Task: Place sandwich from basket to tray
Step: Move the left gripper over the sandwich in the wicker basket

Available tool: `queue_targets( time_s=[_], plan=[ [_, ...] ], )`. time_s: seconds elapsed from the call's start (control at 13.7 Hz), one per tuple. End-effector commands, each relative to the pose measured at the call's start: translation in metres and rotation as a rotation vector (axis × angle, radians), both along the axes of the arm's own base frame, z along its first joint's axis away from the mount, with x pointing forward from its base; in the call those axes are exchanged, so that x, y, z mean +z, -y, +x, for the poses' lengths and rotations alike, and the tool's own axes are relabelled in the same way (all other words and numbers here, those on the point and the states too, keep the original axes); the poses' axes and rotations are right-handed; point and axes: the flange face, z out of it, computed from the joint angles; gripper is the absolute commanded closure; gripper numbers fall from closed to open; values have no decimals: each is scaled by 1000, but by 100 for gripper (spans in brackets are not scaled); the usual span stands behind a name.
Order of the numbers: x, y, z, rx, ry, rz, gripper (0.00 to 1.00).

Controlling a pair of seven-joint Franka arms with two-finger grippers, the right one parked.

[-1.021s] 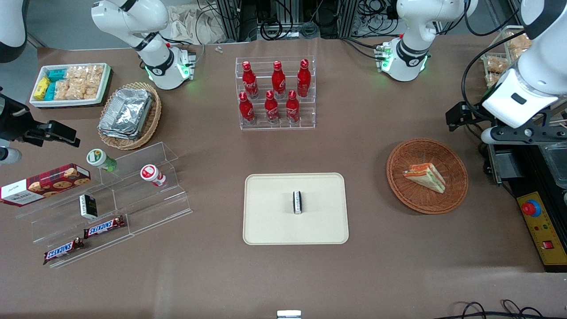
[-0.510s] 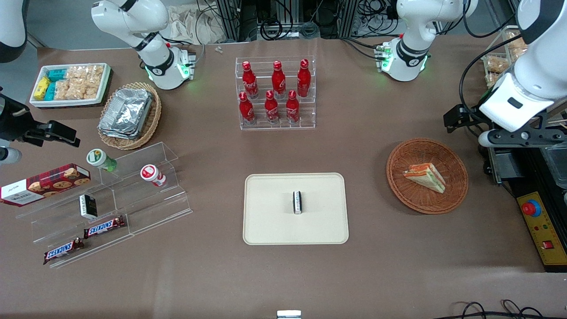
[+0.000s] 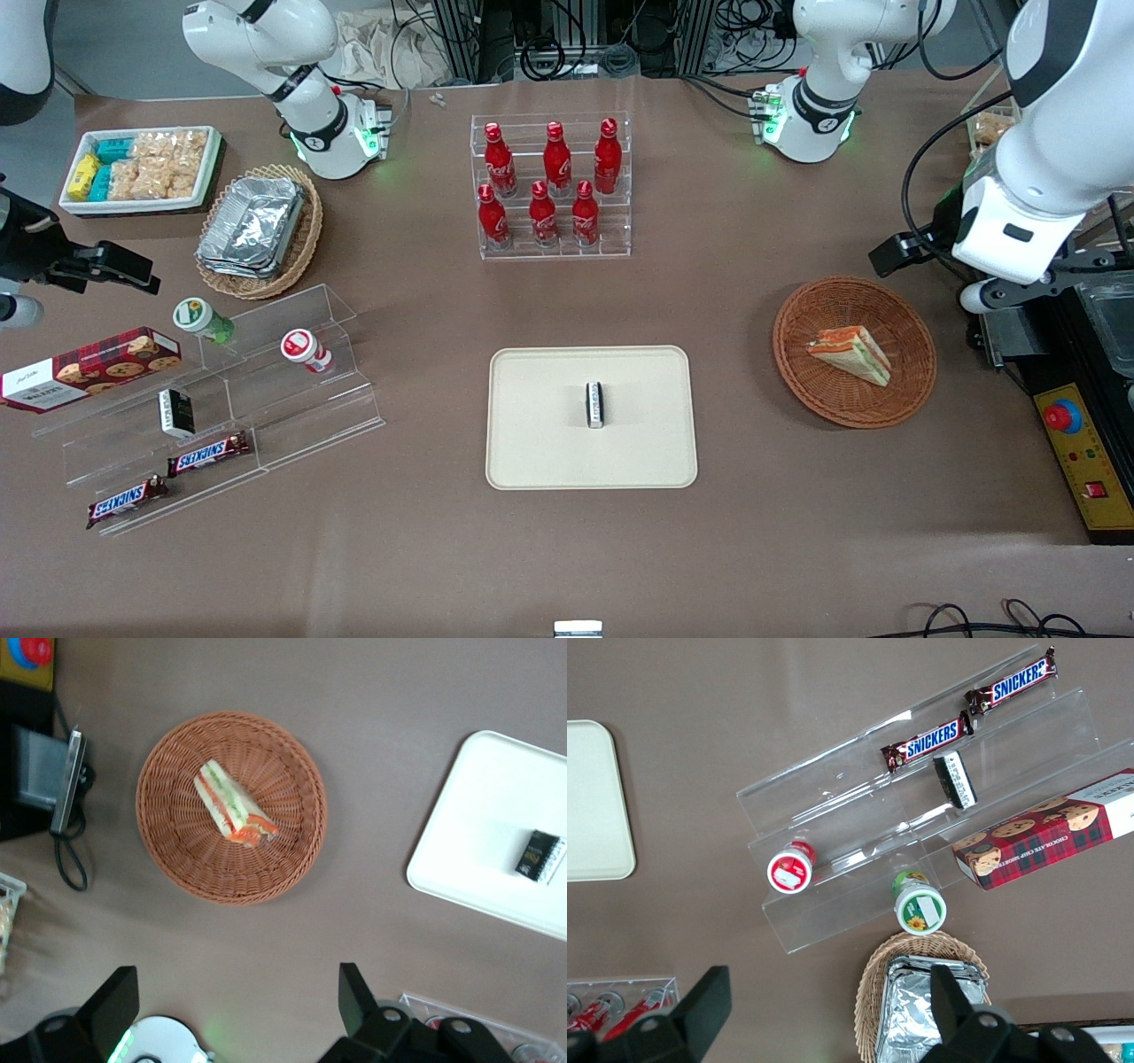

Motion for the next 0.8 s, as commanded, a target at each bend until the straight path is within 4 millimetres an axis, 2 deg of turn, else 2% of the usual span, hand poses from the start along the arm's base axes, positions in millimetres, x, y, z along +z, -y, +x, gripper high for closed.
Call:
queue_targets(
  time_s=[0.0, 0.22, 0.29, 0.44, 0.73],
  plan=[
    [-30, -18, -5, 134, 7, 22, 0],
    [-86, -30, -15, 250, 53, 28, 0],
    [-102, -32, -15, 288, 41, 33, 0],
    [-132, -50, -8, 340, 16, 35, 0],
    [-202, -53, -17, 369, 38, -1, 0]
  ],
)
